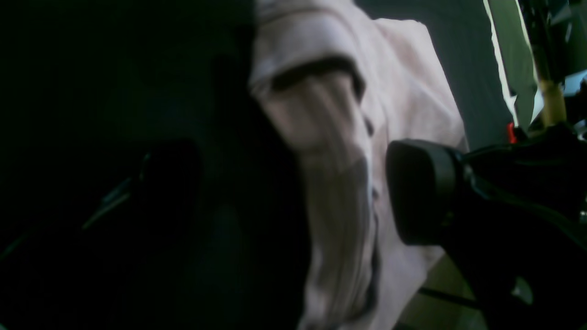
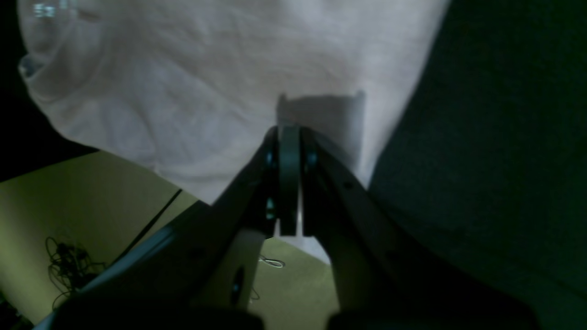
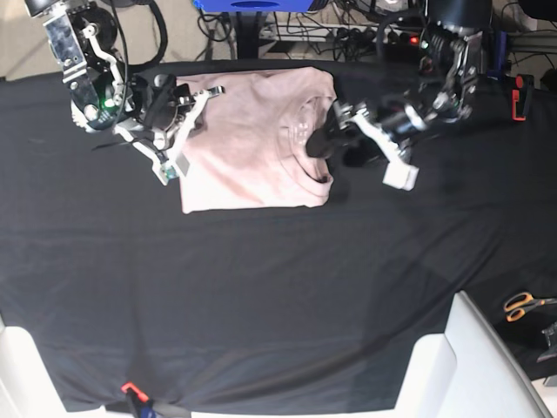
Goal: Fold the T-shirt properly
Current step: 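Move the left gripper to the folded shirt and grasp its edge, then drag the folded shirt with the left gripper to the table's middle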
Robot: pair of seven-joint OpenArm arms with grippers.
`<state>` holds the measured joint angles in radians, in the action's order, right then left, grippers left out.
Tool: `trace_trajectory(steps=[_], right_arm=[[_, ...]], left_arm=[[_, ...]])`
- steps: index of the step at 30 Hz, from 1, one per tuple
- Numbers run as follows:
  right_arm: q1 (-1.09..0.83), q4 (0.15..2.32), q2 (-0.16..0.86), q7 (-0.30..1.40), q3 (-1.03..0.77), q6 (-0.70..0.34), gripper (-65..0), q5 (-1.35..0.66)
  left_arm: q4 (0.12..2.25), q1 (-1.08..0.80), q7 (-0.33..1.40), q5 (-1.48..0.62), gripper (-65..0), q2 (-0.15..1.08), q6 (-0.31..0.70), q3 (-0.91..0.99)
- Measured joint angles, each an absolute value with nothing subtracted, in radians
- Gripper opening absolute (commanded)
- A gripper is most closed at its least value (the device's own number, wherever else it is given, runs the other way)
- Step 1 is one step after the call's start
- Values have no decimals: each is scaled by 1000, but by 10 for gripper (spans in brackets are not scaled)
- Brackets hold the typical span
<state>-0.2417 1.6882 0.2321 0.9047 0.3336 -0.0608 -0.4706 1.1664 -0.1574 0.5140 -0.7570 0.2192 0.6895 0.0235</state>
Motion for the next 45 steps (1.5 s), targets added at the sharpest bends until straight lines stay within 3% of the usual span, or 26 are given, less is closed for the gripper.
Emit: trace_trajectory(steps=[10, 12, 15, 18, 19, 23, 31, 38, 45], right_arm=[[-242, 1688, 234, 905, 333, -61, -648, -471], [-245, 1688, 235, 879, 332, -61, -648, -470], [-284, 1689, 247, 771, 308, -65, -648, -480], [-350, 1688, 251, 699, 213, -63, -648, -479], [-371, 1689, 252, 670, 176, -61, -648, -474], [-432, 1690, 249, 553, 46, -61, -648, -474], [-445, 1688, 249, 549, -52, -60, -648, -474], [-443, 1634, 246, 548, -46, -64, -648, -475], [-444, 1617, 216, 548, -42, -64, -648, -478]], left_arm=[[1124, -102, 500, -763, -28, 210, 696, -186], [1074, -82, 482, -780, -69, 202, 710, -205], [993, -43, 470, -793, -258, 183, 719, -211], [966, -25, 492, -748, -581, 178, 712, -214], [966, -22, 494, -754, -650, 177, 712, -214], [966, -17, 503, -757, -650, 177, 712, -213], [1033, 45, 717, -724, -650, 215, 704, -245], [1120, 178, 832, -473, -650, 252, 719, -456], [1130, 357, 828, -248, -650, 249, 734, -766]])
